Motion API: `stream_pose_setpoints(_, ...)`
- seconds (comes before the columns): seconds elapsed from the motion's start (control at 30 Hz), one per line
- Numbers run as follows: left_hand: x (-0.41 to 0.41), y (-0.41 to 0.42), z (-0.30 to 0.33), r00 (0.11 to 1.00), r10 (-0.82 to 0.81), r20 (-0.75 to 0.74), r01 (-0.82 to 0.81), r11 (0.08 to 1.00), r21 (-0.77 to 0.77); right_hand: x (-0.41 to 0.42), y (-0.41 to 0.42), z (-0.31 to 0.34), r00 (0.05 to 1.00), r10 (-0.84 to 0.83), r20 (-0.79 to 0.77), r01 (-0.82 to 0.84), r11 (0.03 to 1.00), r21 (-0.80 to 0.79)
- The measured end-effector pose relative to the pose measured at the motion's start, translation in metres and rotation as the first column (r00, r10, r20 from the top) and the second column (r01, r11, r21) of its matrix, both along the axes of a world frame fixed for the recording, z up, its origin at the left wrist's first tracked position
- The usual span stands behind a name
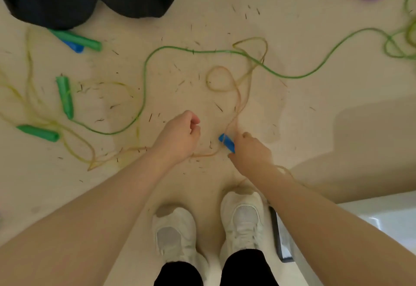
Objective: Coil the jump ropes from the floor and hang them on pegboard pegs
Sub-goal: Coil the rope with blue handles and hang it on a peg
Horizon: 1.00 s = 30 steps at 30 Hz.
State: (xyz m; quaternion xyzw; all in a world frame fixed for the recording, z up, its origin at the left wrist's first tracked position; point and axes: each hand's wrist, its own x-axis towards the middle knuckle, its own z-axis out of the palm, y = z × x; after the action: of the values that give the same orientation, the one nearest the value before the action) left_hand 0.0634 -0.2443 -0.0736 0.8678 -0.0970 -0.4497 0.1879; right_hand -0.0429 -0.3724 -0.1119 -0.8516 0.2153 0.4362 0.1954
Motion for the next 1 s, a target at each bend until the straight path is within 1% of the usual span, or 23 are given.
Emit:
stream_pose_setpoints(0.1,-0.013,0.010,-0.024,0.999,0.053,-0.003,-0.053,0.998,-0.036,-0.012,0.011,-0.029,0.984,0.153,0.096,-0.137,0.978,-0.156)
stream_pose_setpoints(0.17,-0.018,0.014,-0.025,0.997,0.075,-0.017,-0.076,0.996,-0.054,-0.013,0.012,-0.030,0.972,0.171,0.163,-0.139,0.971,-0.195)
stream_pose_setpoints(0.2,-0.019,0.014,-0.021,0.996,0.082,-0.021,-0.083,0.994,-0.069,-0.010,0.010,-0.023,0.969,0.145,0.199,-0.106,0.976,-0.192)
stream_pose_setpoints(0.23,-0.019,0.012,-0.013,0.996,0.088,-0.021,-0.089,0.992,-0.087,-0.007,0.004,-0.010,0.968,0.097,0.232,-0.061,0.986,-0.156)
stream_pose_setpoints(0.3,-0.015,0.003,0.015,0.997,0.079,0.005,-0.078,0.987,-0.137,0.005,-0.011,0.027,0.960,-0.002,0.281,0.005,1.000,-0.008)
stream_pose_setpoints(0.33,-0.010,-0.004,0.035,0.998,0.052,0.032,-0.046,0.985,-0.167,0.014,-0.020,0.051,0.955,-0.010,0.296,-0.008,0.998,0.059)
stream_pose_setpoints(0.37,-0.004,-0.013,0.058,0.998,0.003,0.069,0.011,0.981,-0.196,0.025,-0.030,0.078,0.954,0.018,0.300,-0.049,0.994,0.096)
stream_pose_setpoints(0.43,0.009,-0.033,0.111,0.968,-0.198,0.152,0.228,0.950,-0.215,0.047,-0.045,0.138,0.954,0.073,0.291,-0.121,0.982,0.148)
stream_pose_setpoints(0.47,0.014,-0.044,0.140,0.937,-0.306,0.167,0.338,0.915,-0.221,0.058,-0.050,0.170,0.961,0.032,0.275,-0.093,0.973,0.211)
stream_pose_setpoints(0.5,0.019,-0.053,0.170,0.913,-0.381,0.148,0.406,0.883,-0.236,0.068,-0.056,0.203,0.966,-0.048,0.255,-0.031,0.955,0.295)
stream_pose_setpoints(0.53,0.023,-0.062,0.201,0.903,-0.418,0.102,0.430,0.867,-0.252,0.078,-0.061,0.238,0.962,-0.142,0.234,0.044,0.923,0.382)
stream_pose_setpoints(0.57,0.028,-0.070,0.232,0.903,-0.424,0.071,0.427,0.866,-0.259,0.087,-0.066,0.273,0.953,-0.219,0.211,0.103,0.885,0.454)
stream_pose_setpoints(0.63,0.041,-0.083,0.299,0.911,-0.394,0.122,0.413,0.869,-0.274,0.101,-0.079,0.346,0.934,-0.289,0.211,0.134,0.829,0.543)
stream_pose_setpoints(0.73,0.065,-0.091,0.409,0.903,-0.366,0.226,0.416,0.877,-0.241,0.114,-0.102,0.461,0.921,-0.294,0.257,0.110,0.827,0.552)
stream_pose_setpoints(0.77,0.073,-0.090,0.446,0.907,-0.334,0.258,0.392,0.892,-0.225,0.117,-0.111,0.499,0.912,-0.302,0.277,0.111,0.833,0.543)
stream_pose_setpoints(0.8,0.078,-0.089,0.483,0.919,-0.265,0.291,0.339,0.908,-0.245,0.120,-0.119,0.538,0.897,-0.319,0.305,0.113,0.835,0.539)
stream_pose_setpoints(0.83,0.082,-0.088,0.517,0.941,-0.159,0.297,0.253,0.916,-0.312,0.122,-0.127,0.576,0.873,-0.355,0.335,0.121,0.822,0.556)
stream_pose_setpoints(0.87,0.084,-0.086,0.550,0.968,-0.033,0.250,0.138,0.899,-0.416,0.123,-0.133,0.613,0.846,-0.400,0.354,0.129,0.796,0.591)
stream_pose_setpoints(0.9,0.083,-0.084,0.583,0.984,0.093,0.153,0.003,0.847,-0.532,0.125,-0.138,0.647,0.821,-0.431,0.375,0.125,0.776,0.619)
stream_pose_setpoints(0.93,0.081,-0.082,0.613,0.977,0.210,0.040,-0.138,0.760,-0.636,0.125,-0.142,0.678,0.804,-0.435,0.406,0.103,0.773,0.626)
stream_pose_setpoints(0.97,0.079,-0.079,0.640,0.950,0.309,-0.041,-0.245,0.659,-0.711,0.126,-0.146,0.706,0.792,-0.419,0.443,0.069,0.783,0.618)
stream_pose_setpoints(1.0,0.078,-0.075,0.666,0.914,0.397,-0.085,-0.314,0.559,-0.768,0.128,-0.150,0.733,0.784,-0.394,0.481,0.033,0.799,0.601)
